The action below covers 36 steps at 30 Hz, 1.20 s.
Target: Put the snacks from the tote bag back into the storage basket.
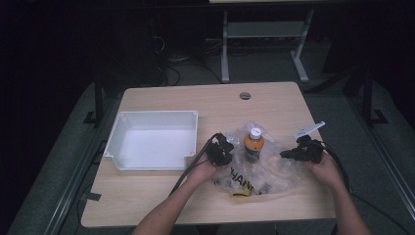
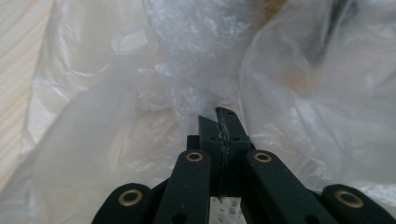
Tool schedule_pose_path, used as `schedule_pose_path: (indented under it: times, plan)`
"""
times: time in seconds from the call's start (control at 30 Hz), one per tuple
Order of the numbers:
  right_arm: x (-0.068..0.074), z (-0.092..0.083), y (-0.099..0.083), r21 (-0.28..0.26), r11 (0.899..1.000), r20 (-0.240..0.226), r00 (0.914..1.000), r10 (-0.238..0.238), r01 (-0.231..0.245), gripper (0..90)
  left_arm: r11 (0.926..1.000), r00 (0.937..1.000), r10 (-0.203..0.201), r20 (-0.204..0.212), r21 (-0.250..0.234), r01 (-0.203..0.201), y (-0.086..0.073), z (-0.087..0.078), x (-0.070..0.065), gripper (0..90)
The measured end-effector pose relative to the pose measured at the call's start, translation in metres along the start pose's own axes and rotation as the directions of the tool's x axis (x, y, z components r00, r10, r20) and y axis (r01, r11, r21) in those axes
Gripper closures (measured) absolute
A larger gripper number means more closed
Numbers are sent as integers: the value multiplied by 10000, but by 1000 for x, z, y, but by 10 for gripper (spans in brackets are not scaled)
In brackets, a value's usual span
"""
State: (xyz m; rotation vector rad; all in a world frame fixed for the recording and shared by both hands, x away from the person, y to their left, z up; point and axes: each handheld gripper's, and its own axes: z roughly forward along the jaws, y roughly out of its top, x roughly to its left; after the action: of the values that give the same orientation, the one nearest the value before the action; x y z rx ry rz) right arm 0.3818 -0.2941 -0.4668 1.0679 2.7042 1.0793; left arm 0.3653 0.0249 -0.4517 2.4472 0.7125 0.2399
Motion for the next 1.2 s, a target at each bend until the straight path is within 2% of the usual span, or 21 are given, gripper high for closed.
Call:
schedule_pose_path:
  times: [0.13, 0.33, 0.53, 0.6, 0.73, 0.77, 0.83, 0.87, 1.07, 1.2]
  plan:
    - [3, 0, 0, -17, 9999, 121, 9999, -103, 103, 900, 10000, 10000, 17, -4, 46, -17, 0, -3, 0, 891]
    - [5, -2, -3, -337, 9994, 174, 9998, -95, 101, 900, 9999, 9999, 0, 137, 113, -2, -1, -16, 4, 802]
    - [6, -3, -2, -501, 9987, 202, 9998, -15, 25, 899, 9995, 9999, -101, 46, -311, 102, 0, -36, 8, 749]
    - [7, -3, -2, -505, 9987, 175, 9998, -30, 39, 899, 9985, 9996, -144, 248, -516, 157, 1, -42, 9, 735]
    - [8, -3, -1, -569, 9984, 193, 9998, -64, 75, 899, 9977, 9999, 120, 115, -662, -112, 6, -54, 9, 732]
    - [8, -4, -1, -612, 9981, 178, 9998, -90, 101, 899, 9973, 9998, 24, 184, -741, -10, 7, -57, 9, 729]
    - [9, -5, -1, -673, 9977, 158, 9999, -3, 13, 899, 9970, 9997, 151, 195, -767, -135, 8, -63, 11, 729]
    - [10, -6, -2, -714, 9974, 139, 9998, -108, 117, 899, 9967, 9996, 179, 199, -792, -163, 8, -65, 12, 724]
    - [12, -7, -2, -723, 9973, 190, 9998, -96, 109, 899, 9932, 9971, 448, 621, -1101, -378, 10, -82, 15, 685]
    - [12, -8, -1, -780, 9969, 247, 9996, -100, 119, 898, 9876, 9934, 669, 936, -1482, -526, 16, -94, 16, 632]
